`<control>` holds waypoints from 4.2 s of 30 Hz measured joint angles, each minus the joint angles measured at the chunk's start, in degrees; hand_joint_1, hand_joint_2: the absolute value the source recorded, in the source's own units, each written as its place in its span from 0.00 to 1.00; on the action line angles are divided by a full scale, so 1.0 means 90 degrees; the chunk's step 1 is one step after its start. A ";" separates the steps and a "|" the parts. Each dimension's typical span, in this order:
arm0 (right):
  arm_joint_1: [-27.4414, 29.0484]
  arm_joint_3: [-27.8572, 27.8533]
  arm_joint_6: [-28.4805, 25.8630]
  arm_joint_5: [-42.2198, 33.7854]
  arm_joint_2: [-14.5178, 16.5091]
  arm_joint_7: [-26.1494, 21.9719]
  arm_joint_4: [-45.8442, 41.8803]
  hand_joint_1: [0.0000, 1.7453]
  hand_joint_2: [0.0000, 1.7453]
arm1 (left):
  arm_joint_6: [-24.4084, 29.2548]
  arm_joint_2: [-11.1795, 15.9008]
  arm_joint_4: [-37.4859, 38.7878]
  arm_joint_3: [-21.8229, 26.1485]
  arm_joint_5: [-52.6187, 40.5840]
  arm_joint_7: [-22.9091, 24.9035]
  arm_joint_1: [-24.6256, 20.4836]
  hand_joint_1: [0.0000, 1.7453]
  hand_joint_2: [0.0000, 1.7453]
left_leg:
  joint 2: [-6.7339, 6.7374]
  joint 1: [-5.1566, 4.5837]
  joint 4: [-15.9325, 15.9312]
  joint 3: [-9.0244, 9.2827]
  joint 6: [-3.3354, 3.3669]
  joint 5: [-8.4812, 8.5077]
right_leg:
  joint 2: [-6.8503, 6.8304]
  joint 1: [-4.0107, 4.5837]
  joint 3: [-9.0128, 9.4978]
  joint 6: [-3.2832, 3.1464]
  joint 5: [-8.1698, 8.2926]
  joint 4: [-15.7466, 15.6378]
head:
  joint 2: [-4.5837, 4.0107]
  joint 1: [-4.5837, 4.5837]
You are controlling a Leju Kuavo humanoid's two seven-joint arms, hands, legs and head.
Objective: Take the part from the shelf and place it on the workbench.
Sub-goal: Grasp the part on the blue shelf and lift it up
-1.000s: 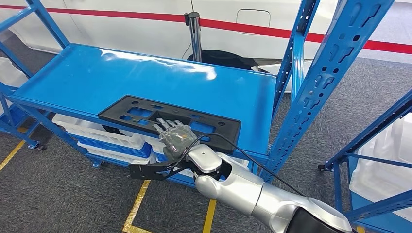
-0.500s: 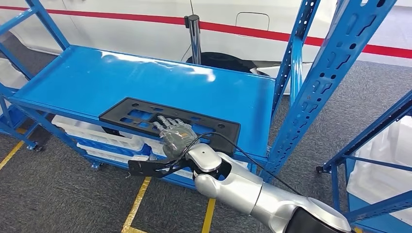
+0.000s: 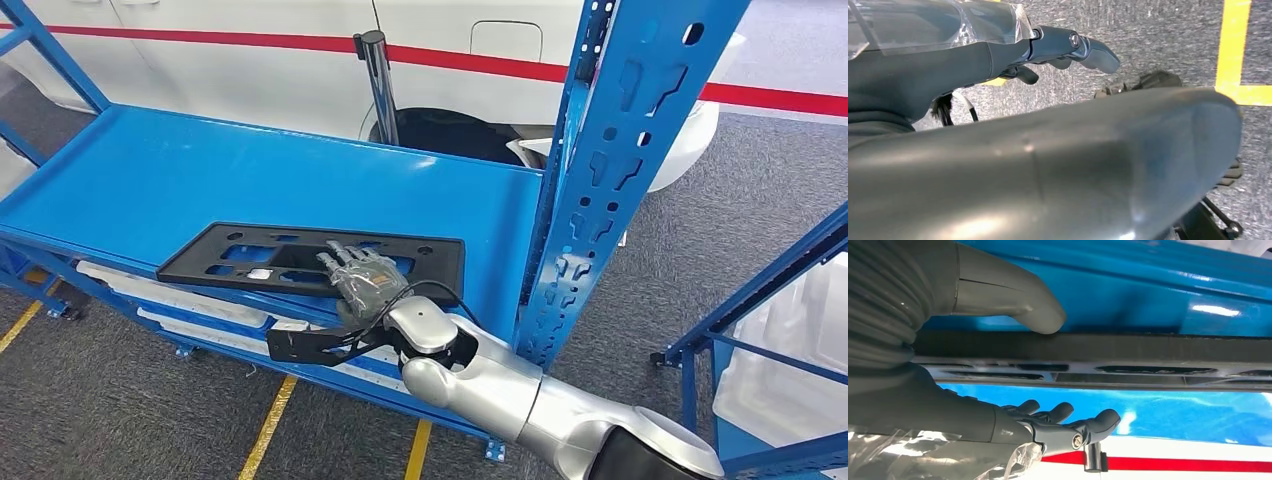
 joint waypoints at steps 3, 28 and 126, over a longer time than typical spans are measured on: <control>0.0021 0.0016 -0.0003 -0.0007 -0.0034 0.0001 0.0021 0.00 1.00 | 0.0019 0.0000 0.0001 0.0000 -0.0038 -0.0054 0.0027 0.00 0.00 | 0.0001 -0.0062 0.0097 -0.0452 0.0106 0.0459 | 0.0029 0.0034 0.0175 -0.0027 -0.0135 0.0000 | 0.0000 0.0001; 0.0001 0.0028 -0.0049 -0.0067 -0.0072 0.0012 0.0086 1.00 1.00 | 0.0059 0.0002 0.0007 0.0014 0.0034 -0.0063 0.0028 0.00 0.00 | -0.0092 -0.0177 -0.1536 0.0017 0.0114 0.1372 | -0.0030 0.0137 0.0528 0.0123 -0.0311 -0.0194 | 0.0000 0.0004; 0.1875 -0.0837 -0.3928 0.4772 -0.1138 -0.1349 -0.1755 1.00 1.00 | 0.0725 -0.0082 0.0005 -0.0254 -0.1214 -0.0185 -0.0173 0.00 1.00 | -0.0088 -0.0168 -0.1543 0.0066 0.0113 0.1371 | -0.0029 0.0147 0.0570 0.0121 -0.0314 -0.0194 | 0.0000 0.0004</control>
